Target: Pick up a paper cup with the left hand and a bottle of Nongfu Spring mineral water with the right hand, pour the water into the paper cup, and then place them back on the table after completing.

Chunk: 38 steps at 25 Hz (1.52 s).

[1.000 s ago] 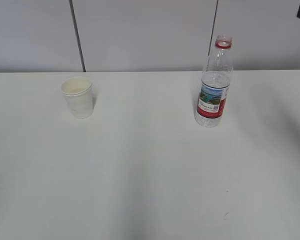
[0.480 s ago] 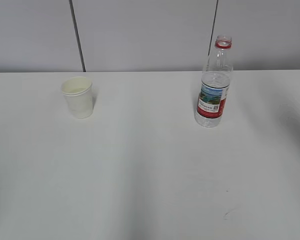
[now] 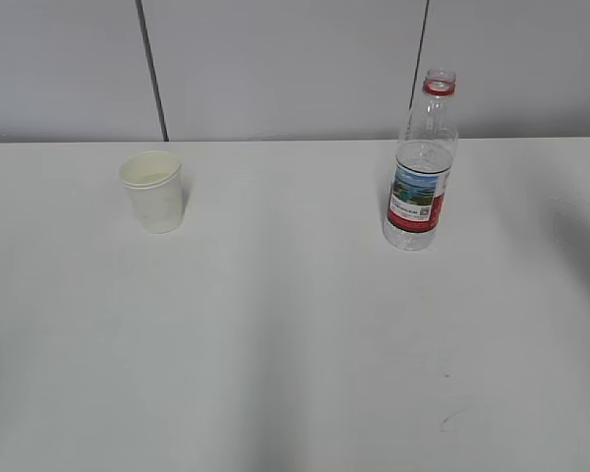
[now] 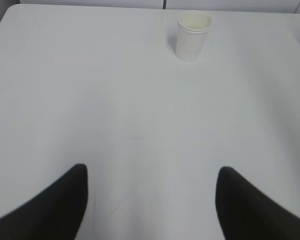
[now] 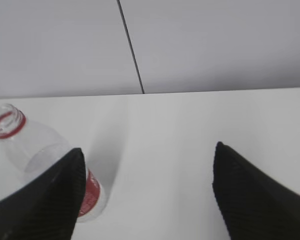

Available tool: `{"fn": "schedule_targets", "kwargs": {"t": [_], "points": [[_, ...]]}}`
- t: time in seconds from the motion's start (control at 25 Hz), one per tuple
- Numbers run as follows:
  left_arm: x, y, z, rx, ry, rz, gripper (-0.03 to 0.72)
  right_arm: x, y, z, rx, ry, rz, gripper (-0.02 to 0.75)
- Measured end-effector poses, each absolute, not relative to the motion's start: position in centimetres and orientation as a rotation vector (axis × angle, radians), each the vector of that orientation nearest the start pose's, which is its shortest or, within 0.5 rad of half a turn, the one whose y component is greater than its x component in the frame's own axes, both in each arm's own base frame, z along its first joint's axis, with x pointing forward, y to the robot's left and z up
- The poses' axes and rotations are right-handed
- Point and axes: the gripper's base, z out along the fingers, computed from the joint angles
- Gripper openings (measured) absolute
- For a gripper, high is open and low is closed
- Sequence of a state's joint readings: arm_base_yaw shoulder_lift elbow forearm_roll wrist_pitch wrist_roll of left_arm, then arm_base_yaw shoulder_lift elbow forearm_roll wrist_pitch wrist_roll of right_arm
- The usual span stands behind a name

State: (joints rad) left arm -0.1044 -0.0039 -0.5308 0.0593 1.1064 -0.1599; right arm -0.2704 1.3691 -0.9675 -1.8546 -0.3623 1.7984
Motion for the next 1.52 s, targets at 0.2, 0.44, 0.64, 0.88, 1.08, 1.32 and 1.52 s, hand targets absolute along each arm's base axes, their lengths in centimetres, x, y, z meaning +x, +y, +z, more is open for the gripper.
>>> {"fn": "schedule_targets", "kwargs": {"t": [0.2, 0.44, 0.64, 0.88, 1.08, 1.32, 1.52], "points": [[-1.1, 0.6, 28.2, -0.063, 2.054, -0.093, 0.490, 30.8, -2.6, 31.5, -0.285, 1.921, 0.031, 0.586], [-1.1, 0.6, 28.2, -0.062, 2.054, -0.093, 0.490, 29.6, -0.9, 30.5, -0.285, 1.907, -0.050, 0.586], [-1.1, 0.6, 28.2, -0.062, 2.054, -0.093, 0.490, 27.8, -1.3, 30.4, -0.085, 1.930, -0.122, 0.586], [-1.1, 0.6, 28.2, -0.062, 2.054, -0.093, 0.490, 24.5, -1.5, 32.1, 0.085, 1.981, -0.242, 0.586], [-1.1, 0.6, 28.2, -0.062, 2.054, -0.093, 0.490, 20.6, -1.5, 33.7, 0.131, 2.043, -0.294, 0.586], [-1.1, 0.6, 28.2, -0.062, 2.054, -0.093, 0.490, 15.5, -1.7, 35.5, 0.206, 2.061, -0.229, 0.586], [-1.1, 0.6, 28.2, -0.062, 2.054, -0.093, 0.490, 11.4, -1.2, 36.1, 0.152, 2.088, -0.134, 0.586]]}}
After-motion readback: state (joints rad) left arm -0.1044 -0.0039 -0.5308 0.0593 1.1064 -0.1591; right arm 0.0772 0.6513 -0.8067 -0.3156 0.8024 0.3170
